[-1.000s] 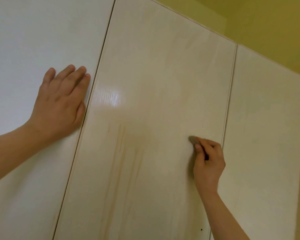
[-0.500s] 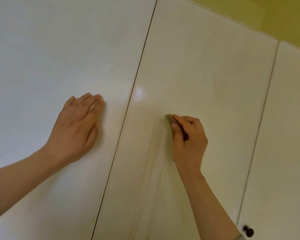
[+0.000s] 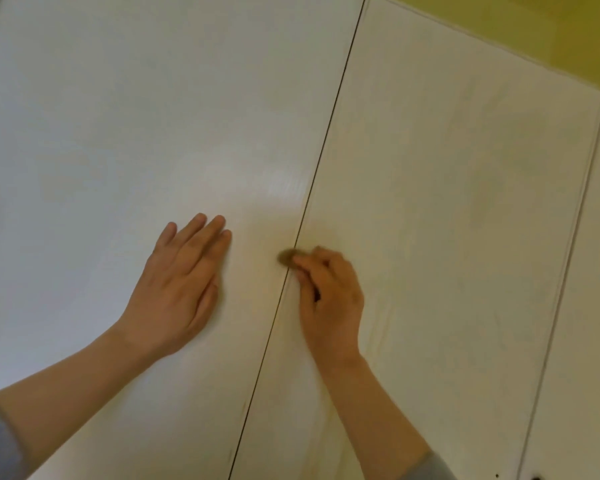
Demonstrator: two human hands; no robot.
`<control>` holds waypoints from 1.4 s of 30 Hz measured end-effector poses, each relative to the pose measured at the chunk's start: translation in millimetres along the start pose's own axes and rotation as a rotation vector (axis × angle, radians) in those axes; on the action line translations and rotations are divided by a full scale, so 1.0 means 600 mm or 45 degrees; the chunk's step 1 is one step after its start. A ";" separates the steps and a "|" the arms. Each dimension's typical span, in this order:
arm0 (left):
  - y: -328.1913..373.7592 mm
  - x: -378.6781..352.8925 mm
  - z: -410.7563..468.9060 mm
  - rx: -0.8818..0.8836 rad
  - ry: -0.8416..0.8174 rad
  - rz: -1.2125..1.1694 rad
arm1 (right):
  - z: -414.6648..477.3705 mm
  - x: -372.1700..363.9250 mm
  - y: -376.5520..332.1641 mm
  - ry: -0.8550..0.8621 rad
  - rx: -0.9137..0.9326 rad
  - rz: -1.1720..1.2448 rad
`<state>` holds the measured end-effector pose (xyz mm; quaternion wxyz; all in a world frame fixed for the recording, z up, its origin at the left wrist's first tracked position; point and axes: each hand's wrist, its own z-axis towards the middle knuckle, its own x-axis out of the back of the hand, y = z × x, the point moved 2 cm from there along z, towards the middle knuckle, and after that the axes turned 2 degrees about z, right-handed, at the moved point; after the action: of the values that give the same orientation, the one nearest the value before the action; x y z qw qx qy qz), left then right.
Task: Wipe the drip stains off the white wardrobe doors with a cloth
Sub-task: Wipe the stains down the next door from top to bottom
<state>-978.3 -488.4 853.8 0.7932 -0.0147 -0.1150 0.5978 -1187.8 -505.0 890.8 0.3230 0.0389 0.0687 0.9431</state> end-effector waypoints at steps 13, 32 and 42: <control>0.063 -0.030 0.015 -0.048 0.069 -0.038 | 0.050 0.093 0.041 0.235 -0.153 -0.118; 0.071 -0.069 0.013 -0.012 0.187 0.102 | 0.008 0.130 0.070 0.159 -0.114 -0.133; 0.071 -0.073 0.016 -0.016 0.222 0.099 | -0.072 0.109 0.091 0.105 -0.046 -0.140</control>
<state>-1031.9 -518.8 849.1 0.7763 -0.0761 -0.0485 0.6238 -1277.6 -511.9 858.6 0.3719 -0.0098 0.0671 0.9258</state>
